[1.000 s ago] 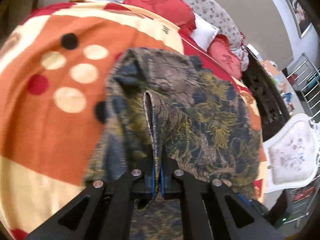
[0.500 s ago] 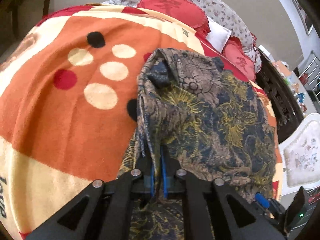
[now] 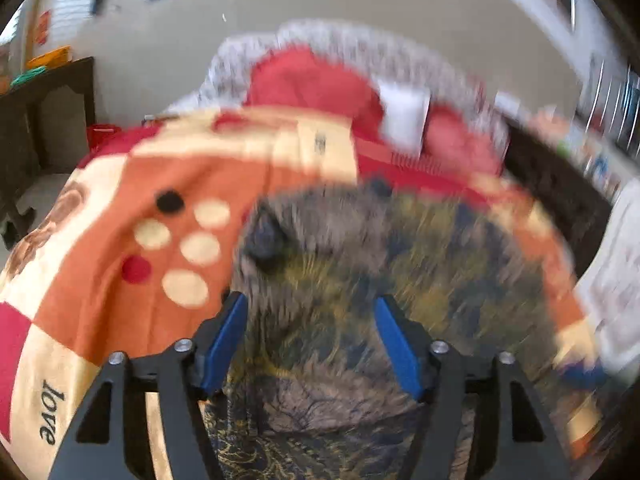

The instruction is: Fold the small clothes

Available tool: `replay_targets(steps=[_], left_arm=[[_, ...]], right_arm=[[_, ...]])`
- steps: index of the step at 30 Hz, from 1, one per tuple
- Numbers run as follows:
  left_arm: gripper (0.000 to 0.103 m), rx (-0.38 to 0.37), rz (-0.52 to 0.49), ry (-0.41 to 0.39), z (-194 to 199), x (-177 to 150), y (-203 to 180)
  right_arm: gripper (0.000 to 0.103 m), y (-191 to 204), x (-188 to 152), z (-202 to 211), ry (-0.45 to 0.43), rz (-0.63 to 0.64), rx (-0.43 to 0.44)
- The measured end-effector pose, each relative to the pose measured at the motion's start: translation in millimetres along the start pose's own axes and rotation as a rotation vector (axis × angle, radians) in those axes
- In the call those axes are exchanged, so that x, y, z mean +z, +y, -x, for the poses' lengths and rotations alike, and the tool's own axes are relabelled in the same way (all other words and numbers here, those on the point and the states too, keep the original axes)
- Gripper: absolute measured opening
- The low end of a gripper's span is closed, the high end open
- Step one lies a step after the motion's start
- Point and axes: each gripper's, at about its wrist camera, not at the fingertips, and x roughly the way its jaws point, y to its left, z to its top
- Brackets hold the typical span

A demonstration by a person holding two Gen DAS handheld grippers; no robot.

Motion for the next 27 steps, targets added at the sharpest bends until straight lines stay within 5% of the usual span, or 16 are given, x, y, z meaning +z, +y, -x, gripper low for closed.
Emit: replay_targets(steps=[4,6,8,10,17,23,27], left_arm=[[0.057,0.12,0.022,0.132,-48,-22,13],[0.068,0.127,0.028,0.083,-49,-36,22],[0.068,0.09,0.067,0.066,-48,-42,31],[0.068,0.086,0.074,0.064,-48,-43,32],[0.07,0.118,0.046,0.065,-50,-43,22],[0.07,0.122,0.045,0.064,-52,-41,23],[0.072,0.121,0.048,0.063,-53,-41,23]], right_arm=[[0.048,-35,26,-9,-0.024,-0.03,-0.139],[0.044,-67,20,-33,0.068,-0.072,-0.182],[0.038,-102,1,-53,0.164,-0.131,-0.233],[0.028,-121,-20,-44,0.08,-0.15,-0.175],[0.03,-122,-1,-36,0.185,-0.183,-0.151],[0.03,-83,65,-36,-0.028,-0.083,-0.193],[0.03,-107,80,-103,0.14,-0.11,-0.386]])
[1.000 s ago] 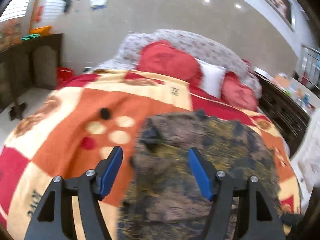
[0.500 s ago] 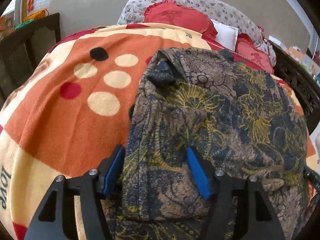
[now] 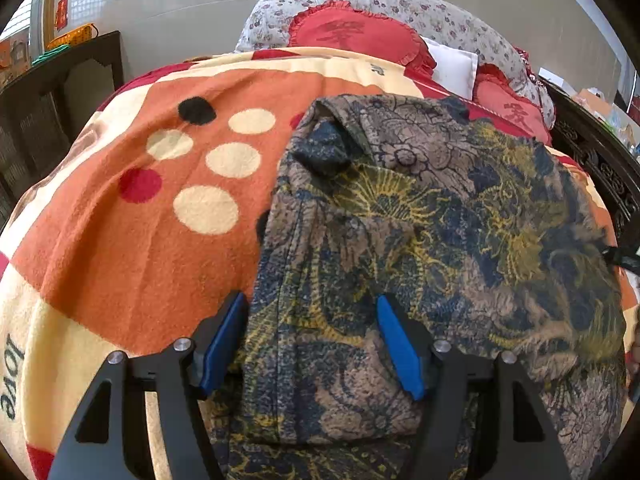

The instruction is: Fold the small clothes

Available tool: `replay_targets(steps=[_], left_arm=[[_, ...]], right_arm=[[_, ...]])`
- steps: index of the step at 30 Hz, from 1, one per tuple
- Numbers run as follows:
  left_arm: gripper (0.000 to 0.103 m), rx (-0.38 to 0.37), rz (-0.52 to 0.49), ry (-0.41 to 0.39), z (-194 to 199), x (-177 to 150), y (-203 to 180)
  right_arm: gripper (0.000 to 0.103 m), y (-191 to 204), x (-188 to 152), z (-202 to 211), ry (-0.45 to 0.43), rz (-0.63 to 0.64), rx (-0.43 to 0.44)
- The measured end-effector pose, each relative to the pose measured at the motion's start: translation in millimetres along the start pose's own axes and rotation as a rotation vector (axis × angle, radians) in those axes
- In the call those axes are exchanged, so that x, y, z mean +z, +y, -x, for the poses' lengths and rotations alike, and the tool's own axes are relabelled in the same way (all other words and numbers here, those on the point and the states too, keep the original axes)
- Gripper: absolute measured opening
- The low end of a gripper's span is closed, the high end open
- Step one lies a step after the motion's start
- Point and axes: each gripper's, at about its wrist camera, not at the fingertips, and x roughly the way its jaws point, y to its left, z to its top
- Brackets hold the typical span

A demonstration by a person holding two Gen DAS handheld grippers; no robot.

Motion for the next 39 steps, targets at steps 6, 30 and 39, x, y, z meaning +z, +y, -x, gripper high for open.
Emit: replay_targets(steps=[6,30,39], left_arm=[[0.072,-0.014,0.012,-0.003,-1,1,3],[0.074,-0.023,0.018,0.0,-3,1,3],[0.076,-0.015,-0.002,0.003,1,2,0]], right_arm=[[0.028,-16,-12,-14,-0.04,-0.011,0.0],[0.034,84,-98,41,-0.029,0.177,0.068],[0.045,85,-94,83,-0.063,0.124,0.034]])
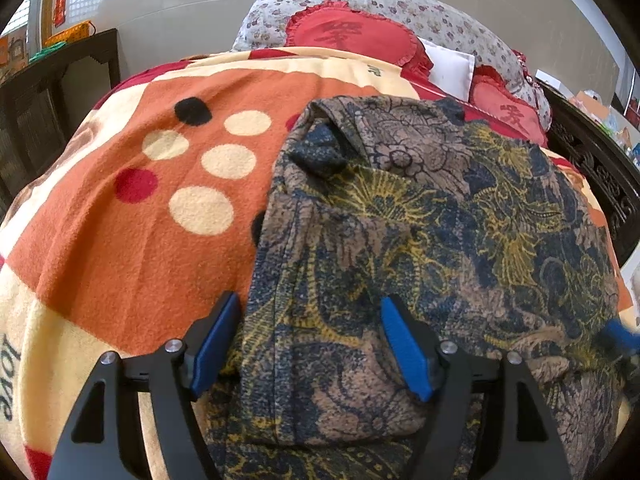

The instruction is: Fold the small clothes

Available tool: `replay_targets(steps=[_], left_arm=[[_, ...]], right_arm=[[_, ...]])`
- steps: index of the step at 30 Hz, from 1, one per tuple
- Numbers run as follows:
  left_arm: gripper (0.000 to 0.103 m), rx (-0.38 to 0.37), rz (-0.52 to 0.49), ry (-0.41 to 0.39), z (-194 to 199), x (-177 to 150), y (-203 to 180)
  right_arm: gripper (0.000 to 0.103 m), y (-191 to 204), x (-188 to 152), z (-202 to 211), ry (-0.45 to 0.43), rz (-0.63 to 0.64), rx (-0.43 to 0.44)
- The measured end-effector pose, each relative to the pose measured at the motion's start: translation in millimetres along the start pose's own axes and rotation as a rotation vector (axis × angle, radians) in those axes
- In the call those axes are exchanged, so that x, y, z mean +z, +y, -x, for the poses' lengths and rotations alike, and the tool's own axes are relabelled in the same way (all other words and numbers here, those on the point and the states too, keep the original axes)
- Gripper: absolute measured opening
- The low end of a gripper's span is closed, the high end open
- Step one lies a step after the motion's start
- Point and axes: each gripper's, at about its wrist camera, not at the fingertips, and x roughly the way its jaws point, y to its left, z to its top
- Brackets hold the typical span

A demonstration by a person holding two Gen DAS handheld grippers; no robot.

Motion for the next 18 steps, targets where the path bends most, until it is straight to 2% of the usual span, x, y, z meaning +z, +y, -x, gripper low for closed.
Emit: replay_targets(steps=[2,3,5,7,9,12,13,18], left_arm=[[0.075,0.002,-0.009,-0.005,14,3,-5],[0.075,-0.008,0.0,-0.034,27,3,-9],[0.076,-0.063,-0.037,-0.114,56,1,-30],[0.076,-0.11,-0.102,-0.129,65,-3,-55],[0.076,-0.156,-0.144,-0.074,52,-12,-76],[0.075,-0.106,-0.168,0.039,13,-36,-84],[0.075,-0.107,-0.172,0.009,17,-36,-84],[0.076,-0.114,-0.163,0.014,18,-37,-82]], right_arm=[[0.051,-4,-17,-29,0.076,0.015,-0.034],[0.055,-5,-23,-27,0.002,0.003,-0.022],[0.055,-10,-21,-27,0.001,-0.031,-0.004],[0.057,-13,-21,-31,-0.002,-0.038,-0.008],[0.057,-10,-21,-29,-0.006,-0.03,-0.02],[0.057,-10,-23,-28,-0.007,-0.039,-0.009],[0.057,-11,-23,-28,-0.007,-0.045,-0.002],[0.058,-12,-23,-30,-0.007,-0.049,0.003]])
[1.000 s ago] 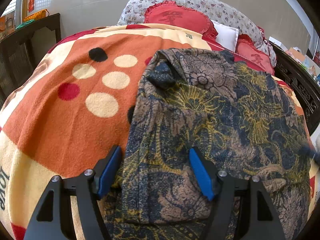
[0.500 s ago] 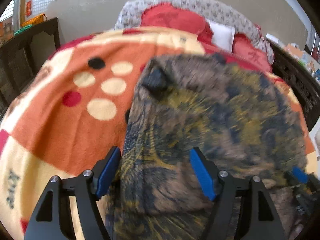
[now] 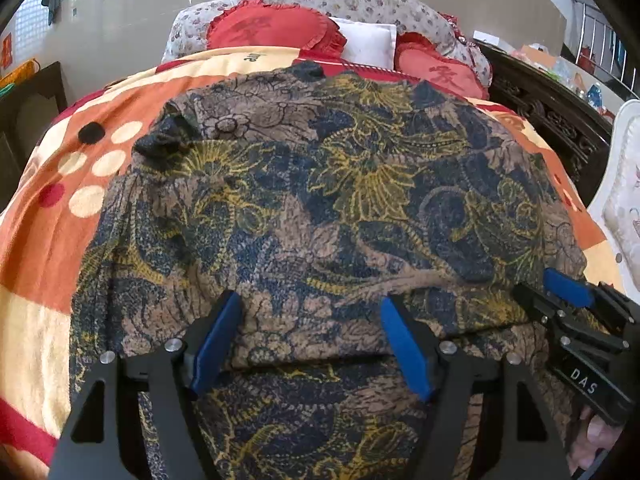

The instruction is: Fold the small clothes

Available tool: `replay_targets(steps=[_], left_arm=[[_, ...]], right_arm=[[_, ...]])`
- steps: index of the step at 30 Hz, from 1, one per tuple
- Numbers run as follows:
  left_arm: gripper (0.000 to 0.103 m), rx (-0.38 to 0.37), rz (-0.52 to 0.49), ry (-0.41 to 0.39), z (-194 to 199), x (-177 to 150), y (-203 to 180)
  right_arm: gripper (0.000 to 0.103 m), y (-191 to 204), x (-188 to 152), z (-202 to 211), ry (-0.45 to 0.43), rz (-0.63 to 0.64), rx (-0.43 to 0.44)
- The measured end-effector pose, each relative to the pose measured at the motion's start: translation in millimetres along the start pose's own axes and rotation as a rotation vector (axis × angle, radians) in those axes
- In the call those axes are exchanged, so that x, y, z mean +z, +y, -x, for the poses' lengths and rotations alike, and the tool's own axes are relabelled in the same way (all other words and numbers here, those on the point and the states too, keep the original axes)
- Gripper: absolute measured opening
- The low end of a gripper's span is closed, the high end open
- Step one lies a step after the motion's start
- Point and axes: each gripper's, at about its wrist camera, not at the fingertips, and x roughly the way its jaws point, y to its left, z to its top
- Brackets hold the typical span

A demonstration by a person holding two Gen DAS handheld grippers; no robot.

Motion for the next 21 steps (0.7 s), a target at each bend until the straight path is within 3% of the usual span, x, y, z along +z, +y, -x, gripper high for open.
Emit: replay_targets(steps=[10,21], left_arm=[[0.077,0.016,-0.013,0.001,-0.4,1.1,-0.8],[0.078,0.009,-0.01,0.001,-1.3,0.8,-4.0]], right_arm=[[0.058,-5.2,-0.7,4.2,-0.006,-0.036,0.037],[0.058,-1.9,-1.0,3.5,-0.007,-0.015,0.012]])
